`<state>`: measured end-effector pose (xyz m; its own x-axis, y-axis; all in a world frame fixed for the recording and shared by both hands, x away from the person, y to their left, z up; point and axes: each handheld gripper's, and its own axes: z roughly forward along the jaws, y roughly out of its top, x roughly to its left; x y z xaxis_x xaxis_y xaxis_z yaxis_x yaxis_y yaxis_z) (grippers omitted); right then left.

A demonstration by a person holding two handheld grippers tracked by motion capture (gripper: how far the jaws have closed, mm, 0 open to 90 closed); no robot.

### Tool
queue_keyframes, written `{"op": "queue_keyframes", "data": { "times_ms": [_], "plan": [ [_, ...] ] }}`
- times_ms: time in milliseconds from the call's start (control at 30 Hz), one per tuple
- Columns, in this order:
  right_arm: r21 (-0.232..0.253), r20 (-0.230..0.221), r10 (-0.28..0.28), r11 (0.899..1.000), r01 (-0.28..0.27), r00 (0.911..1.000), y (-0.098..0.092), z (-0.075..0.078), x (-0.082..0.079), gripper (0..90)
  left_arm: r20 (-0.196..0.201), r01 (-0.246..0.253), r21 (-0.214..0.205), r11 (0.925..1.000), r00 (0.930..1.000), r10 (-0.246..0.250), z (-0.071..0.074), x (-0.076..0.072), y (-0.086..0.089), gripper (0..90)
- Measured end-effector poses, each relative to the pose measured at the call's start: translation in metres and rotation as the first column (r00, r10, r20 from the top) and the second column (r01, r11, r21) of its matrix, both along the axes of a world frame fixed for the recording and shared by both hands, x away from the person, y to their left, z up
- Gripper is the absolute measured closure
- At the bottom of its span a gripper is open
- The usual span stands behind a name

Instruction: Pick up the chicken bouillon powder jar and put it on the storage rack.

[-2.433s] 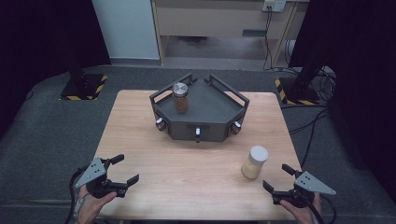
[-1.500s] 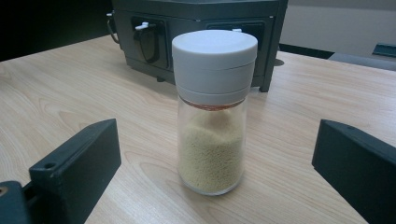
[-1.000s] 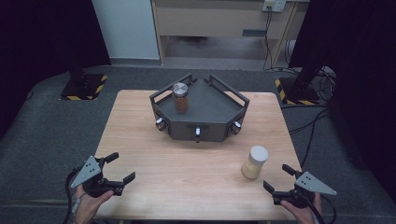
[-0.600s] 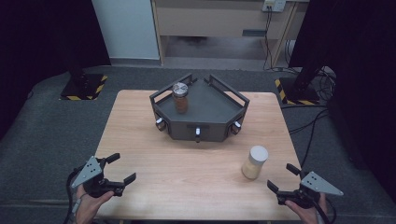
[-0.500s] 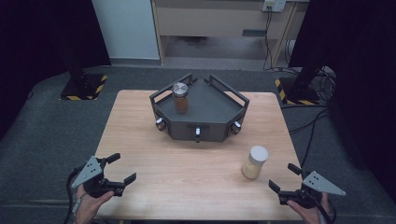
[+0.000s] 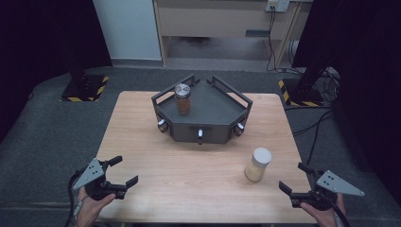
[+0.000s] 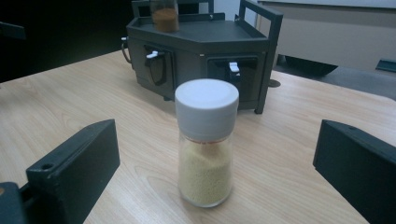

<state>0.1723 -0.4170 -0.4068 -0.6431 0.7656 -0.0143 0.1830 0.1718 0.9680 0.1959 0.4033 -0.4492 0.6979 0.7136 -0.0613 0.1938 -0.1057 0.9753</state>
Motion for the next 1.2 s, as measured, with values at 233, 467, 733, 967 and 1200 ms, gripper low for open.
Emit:
{"op": "queue_keyframes", "data": {
  "times_ms": [233, 467, 733, 967, 1200],
  "plan": [
    [-0.014, -0.003, 0.013, 1.0, -0.013, 0.9999, -0.004, 0.02, 0.003, 1.0, -0.007, 0.002, -0.011, 0.9999, 1.0, -0.002, -0.001, 0.001, 0.001, 0.0],
    [-0.031, -0.024, 0.022, 0.999, -0.023, 0.9995, -0.006, 0.034, 0.008, 1.0, -0.012, 0.005, -0.012, 0.9999, 0.9999, -0.005, -0.001, 0.002, 0.001, 0.0],
    [-0.049, -0.03, 0.033, 0.998, -0.035, 0.999, -0.001, 0.042, 0.016, 1.3, -0.013, 0.001, -0.015, 0.9999, 0.9999, -0.001, -0.001, 0.002, 0.002, 0.0],
    [-0.062, -0.04, 0.034, 0.997, -0.036, 0.9986, 0.003, 0.045, 0.024, 1.4, -0.014, 0.002, -0.015, 0.9999, 0.9999, -0.002, 0.0, 0.002, 0.002, 0.0],
    [-0.077, -0.06, 0.047, 0.996, -0.052, 0.9971, 0.01, 0.045, 0.035, 1.5, -0.013, 0.002, -0.015, 0.9999, 0.9999, -0.002, -0.001, 0.002, 0.002, 0.0]
  ]
}}
